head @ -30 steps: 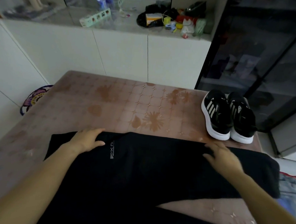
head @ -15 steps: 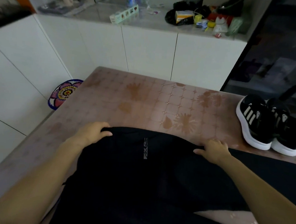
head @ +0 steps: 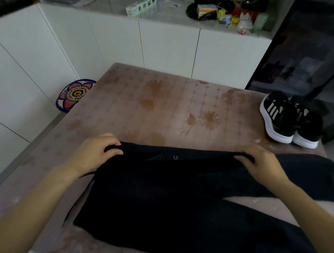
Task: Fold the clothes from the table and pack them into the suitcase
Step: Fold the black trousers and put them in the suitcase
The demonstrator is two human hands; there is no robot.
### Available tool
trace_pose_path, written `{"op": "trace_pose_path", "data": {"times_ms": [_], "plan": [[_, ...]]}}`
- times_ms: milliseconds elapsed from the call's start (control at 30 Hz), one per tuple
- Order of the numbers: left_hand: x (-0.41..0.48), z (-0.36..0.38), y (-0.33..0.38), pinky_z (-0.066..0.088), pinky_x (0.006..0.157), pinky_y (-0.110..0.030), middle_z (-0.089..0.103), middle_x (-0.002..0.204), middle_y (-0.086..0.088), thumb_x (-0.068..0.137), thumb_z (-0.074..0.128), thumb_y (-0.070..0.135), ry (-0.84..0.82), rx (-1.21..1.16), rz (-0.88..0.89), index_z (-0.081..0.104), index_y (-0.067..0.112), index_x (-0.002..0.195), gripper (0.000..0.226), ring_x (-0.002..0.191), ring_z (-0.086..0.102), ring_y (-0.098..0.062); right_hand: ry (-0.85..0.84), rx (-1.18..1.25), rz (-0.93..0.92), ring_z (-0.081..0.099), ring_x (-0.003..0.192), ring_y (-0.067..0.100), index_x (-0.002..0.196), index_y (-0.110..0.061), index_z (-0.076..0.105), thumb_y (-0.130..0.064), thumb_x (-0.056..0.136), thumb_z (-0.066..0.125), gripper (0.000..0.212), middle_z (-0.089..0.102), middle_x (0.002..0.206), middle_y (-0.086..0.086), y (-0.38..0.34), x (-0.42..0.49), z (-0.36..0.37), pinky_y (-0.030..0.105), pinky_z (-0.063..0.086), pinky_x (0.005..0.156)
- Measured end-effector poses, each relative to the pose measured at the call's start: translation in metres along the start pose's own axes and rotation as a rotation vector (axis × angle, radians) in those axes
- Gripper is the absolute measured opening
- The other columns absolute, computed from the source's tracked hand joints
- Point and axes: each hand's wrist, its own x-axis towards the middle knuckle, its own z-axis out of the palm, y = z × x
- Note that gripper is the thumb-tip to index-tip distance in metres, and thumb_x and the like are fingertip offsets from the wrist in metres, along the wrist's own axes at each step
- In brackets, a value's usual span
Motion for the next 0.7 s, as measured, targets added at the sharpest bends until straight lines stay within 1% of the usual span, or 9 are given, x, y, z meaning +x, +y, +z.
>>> {"op": "trace_pose_path", "data": {"times_ms": [133,200,267,333,433,467,533,600,700], "plan": [[-0.063,0.017,0.027,0.044,0.068,-0.018,0.053,0.086,0.019,0.084,0.049,0.055,0.074,-0.042,0.034,0.067,0.020,0.085,0.039,0.080,0.055,0.000,0.131,0.031,-0.103,0.051,0.077,0.004,0.089,-0.009,0.072,-0.040,0.090,0.047,0.040,0.054,0.086,-0.011,-0.011,-0.063,-0.012,0.013,0.043,0.071],[-0.095,0.029,0.037,0.044,0.069,-0.018,0.053,0.088,0.016,0.090,0.043,0.058,0.100,-0.026,0.061,0.068,0.019,0.084,0.047,0.079,0.055,-0.001,0.134,0.044,-0.100,0.052,0.079,0.003,0.092,-0.013,0.072,-0.044,0.095,0.040,0.045,0.056,0.088,-0.009,-0.018,-0.096,-0.013,0.010,0.042,0.076],[-0.125,0.042,0.042,0.043,0.068,-0.016,0.055,0.087,0.015,0.092,0.039,0.057,0.105,0.009,0.066,0.069,0.020,0.083,0.049,0.078,0.052,0.002,0.129,0.036,-0.116,0.052,0.080,0.004,0.091,-0.018,0.073,-0.047,0.097,0.036,0.047,0.057,0.089,-0.006,-0.024,-0.127,-0.006,0.012,0.042,0.077],[-0.152,0.060,0.036,0.043,0.064,-0.014,0.057,0.086,0.013,0.093,0.040,0.053,0.075,0.073,0.094,0.069,0.021,0.082,0.045,0.077,0.050,0.002,0.125,-0.014,-0.196,0.054,0.077,0.008,0.087,-0.017,0.076,-0.042,0.097,0.039,0.046,0.060,0.085,0.001,-0.026,-0.154,0.006,0.016,0.044,0.074],[-0.179,0.089,0.021,0.043,0.063,-0.018,0.056,0.087,0.015,0.098,0.034,0.049,-0.008,0.187,0.134,0.068,0.026,0.082,0.044,0.074,0.052,-0.001,0.077,-0.131,-0.301,0.059,0.063,0.017,0.087,-0.019,0.078,-0.035,0.100,0.037,0.046,0.062,0.077,0.003,-0.015,-0.189,0.037,0.027,0.049,0.057],[-0.182,0.096,0.019,0.040,0.064,-0.017,0.055,0.085,0.016,0.096,0.041,0.043,-0.015,0.207,0.141,0.067,0.027,0.080,0.034,0.072,0.052,-0.002,0.043,-0.162,-0.308,0.058,0.060,0.018,0.089,-0.021,0.078,-0.034,0.102,0.033,0.048,0.060,0.076,0.002,-0.009,-0.197,0.047,0.028,0.049,0.052],[-0.182,0.098,0.020,0.039,0.063,-0.017,0.056,0.081,0.015,0.078,0.065,0.026,-0.029,0.240,0.157,0.066,0.027,0.075,0.003,0.068,0.052,-0.003,-0.001,-0.192,-0.307,0.056,0.058,0.018,0.095,-0.024,0.077,-0.032,0.103,0.026,0.052,0.057,0.076,0.001,0.001,-0.208,0.062,0.028,0.050,0.049],[-0.182,0.095,0.019,0.043,0.058,-0.019,0.059,0.077,0.013,0.064,0.071,0.020,-0.026,0.266,0.158,0.066,0.026,0.072,0.011,0.067,0.049,-0.003,0.008,-0.181,-0.300,0.055,0.058,0.017,0.095,-0.024,0.077,-0.031,0.103,0.024,0.054,0.057,0.075,0.000,0.002,-0.211,0.067,0.027,0.049,0.049],[-0.187,0.089,0.008,0.037,0.062,-0.020,0.058,0.076,0.014,0.068,0.062,0.020,-0.048,0.304,0.102,0.063,0.028,0.071,0.009,0.069,0.042,-0.002,0.030,-0.153,-0.298,0.052,0.060,0.015,0.096,-0.023,0.077,-0.030,0.102,0.027,0.051,0.057,0.073,0.000,-0.007,-0.212,0.068,0.025,0.047,0.050]]}}
